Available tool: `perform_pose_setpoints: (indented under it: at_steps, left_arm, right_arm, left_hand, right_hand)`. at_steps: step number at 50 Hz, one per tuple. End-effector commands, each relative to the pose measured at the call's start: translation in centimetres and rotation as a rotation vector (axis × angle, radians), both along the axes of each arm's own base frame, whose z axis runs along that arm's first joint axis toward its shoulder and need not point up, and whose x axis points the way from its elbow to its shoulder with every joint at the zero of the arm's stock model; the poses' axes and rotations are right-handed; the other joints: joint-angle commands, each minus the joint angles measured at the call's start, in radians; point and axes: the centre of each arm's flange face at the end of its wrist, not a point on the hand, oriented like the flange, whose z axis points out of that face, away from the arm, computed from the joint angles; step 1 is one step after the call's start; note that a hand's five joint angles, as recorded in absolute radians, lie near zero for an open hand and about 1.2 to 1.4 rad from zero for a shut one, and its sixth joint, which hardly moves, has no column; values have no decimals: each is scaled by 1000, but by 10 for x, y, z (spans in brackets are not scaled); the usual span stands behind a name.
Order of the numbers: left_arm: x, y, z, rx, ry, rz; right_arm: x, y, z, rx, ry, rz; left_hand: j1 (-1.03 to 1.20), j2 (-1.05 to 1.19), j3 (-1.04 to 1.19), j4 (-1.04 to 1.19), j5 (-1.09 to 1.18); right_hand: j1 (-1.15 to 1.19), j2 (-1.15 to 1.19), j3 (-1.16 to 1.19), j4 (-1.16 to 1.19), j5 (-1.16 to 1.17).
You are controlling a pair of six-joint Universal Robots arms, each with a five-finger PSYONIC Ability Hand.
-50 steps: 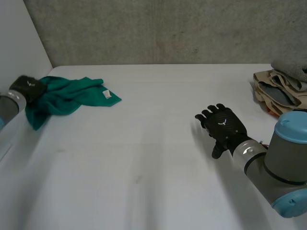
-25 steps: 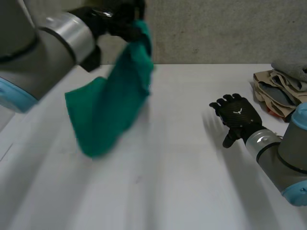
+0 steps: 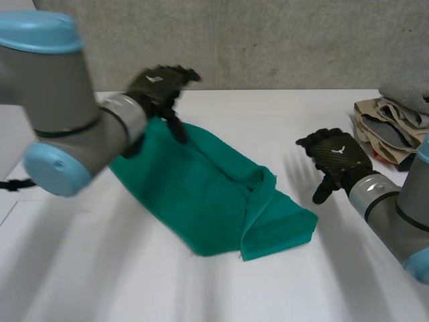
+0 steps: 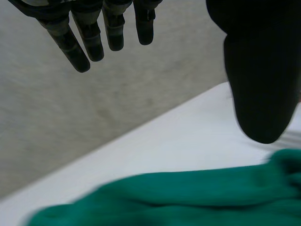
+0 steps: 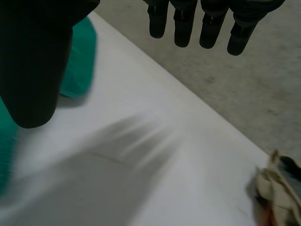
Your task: Fold the laundry.
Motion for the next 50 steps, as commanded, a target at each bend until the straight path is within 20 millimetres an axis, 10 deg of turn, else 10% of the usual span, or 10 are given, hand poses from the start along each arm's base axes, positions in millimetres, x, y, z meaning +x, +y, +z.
perform_pose_setpoints:
  at_steps: [1, 9, 15, 20, 23, 31, 46, 50]
  left_arm:
    - [51, -43, -3, -124, -182, 95]
    - [73, -45, -21, -73, -252, 93]
    - [75, -43, -25, -83, -221, 83]
    - [76, -45, -24, -106, -213, 91]
    - [73, -46, -22, -119, -206, 83]
    - [47, -65, -25, -182, -192, 17]
    - [-49, -13, -103, -8, -324, -374]
    - [-55, -21, -95, -104, -361, -320]
  right_arm:
    - [20, 46, 12, 145, 5, 86]
    - [53, 63, -9, 215, -94, 133]
    - [74, 36, -32, 94, -69, 78]
    - [82, 20, -39, 42, 5, 45]
    - [82, 24, -35, 35, 20, 52]
    - [87, 58, 113, -337, -256, 229]
    - [74, 92, 191, -334, -425, 426]
    - [69, 81, 192, -345, -417, 398]
  left_hand:
    - [-19, -32, -33, -24, -48]
    - [-19, -32, -33, -24, -48]
    - [-19, -32, -33, -24, -48]
    - [-19, -32, -33, -24, -48]
    - [-19, -32, -33, -24, -48]
    - [-19, -32, -33, -24, -48]
    - [-19, -32, -33, -24, -48]
    - [1115, 1102, 1102, 1110, 1086]
  right_hand:
    - [-51, -38, -32, -20, -40]
    - [-51, -38, -32, -20, -40]
    - [-16, -3, 3, 15, -6]
    - [1167, 1180, 1186, 1198, 1177]
    - [1171, 1184, 1190, 1202, 1181]
    - [1171, 1184, 1190, 1202, 1181]
    - [1171, 1184, 1190, 1202, 1181]
    - [1171, 1184, 1190, 1202, 1181]
